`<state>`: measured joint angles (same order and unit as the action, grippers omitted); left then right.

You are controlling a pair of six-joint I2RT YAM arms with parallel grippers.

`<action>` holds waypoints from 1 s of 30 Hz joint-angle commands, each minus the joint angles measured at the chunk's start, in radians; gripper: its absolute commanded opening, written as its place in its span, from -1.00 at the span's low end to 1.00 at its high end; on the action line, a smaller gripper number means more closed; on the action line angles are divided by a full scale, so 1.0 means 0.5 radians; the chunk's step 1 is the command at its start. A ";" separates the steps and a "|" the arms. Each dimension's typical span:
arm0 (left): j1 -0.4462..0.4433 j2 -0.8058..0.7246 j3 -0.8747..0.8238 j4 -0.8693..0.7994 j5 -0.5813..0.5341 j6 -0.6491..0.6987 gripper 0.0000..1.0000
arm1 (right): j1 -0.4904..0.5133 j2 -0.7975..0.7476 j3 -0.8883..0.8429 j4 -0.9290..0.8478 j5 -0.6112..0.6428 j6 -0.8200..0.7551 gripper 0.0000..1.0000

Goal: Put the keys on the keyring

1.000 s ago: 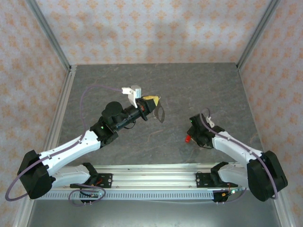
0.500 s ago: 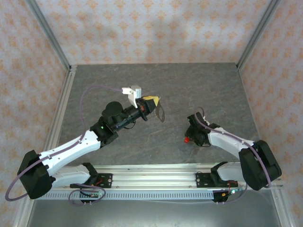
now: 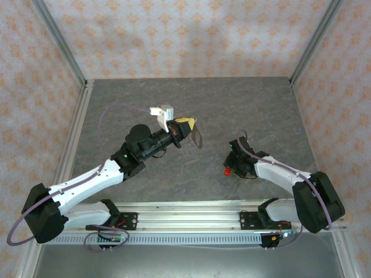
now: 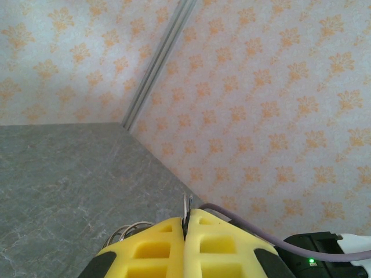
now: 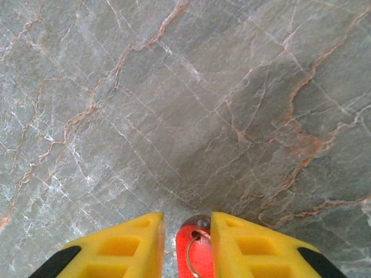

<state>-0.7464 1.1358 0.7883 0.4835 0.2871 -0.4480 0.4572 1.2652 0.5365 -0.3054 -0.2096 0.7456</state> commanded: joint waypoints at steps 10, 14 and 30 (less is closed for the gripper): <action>0.009 0.020 0.071 0.107 0.027 -0.034 -1.00 | 0.001 -0.054 -0.033 -0.015 0.028 -0.041 -0.47; 0.008 0.026 0.074 0.116 0.033 -0.040 -1.00 | 0.000 -0.067 -0.023 -0.059 0.036 -0.088 -0.41; 0.008 0.051 0.066 0.156 0.043 -0.064 -1.00 | 0.069 -0.062 0.174 -0.462 0.238 -0.394 -0.41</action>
<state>-0.7464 1.1557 0.7891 0.4915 0.2913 -0.4713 0.4789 1.2423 0.5926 -0.4625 -0.1524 0.5980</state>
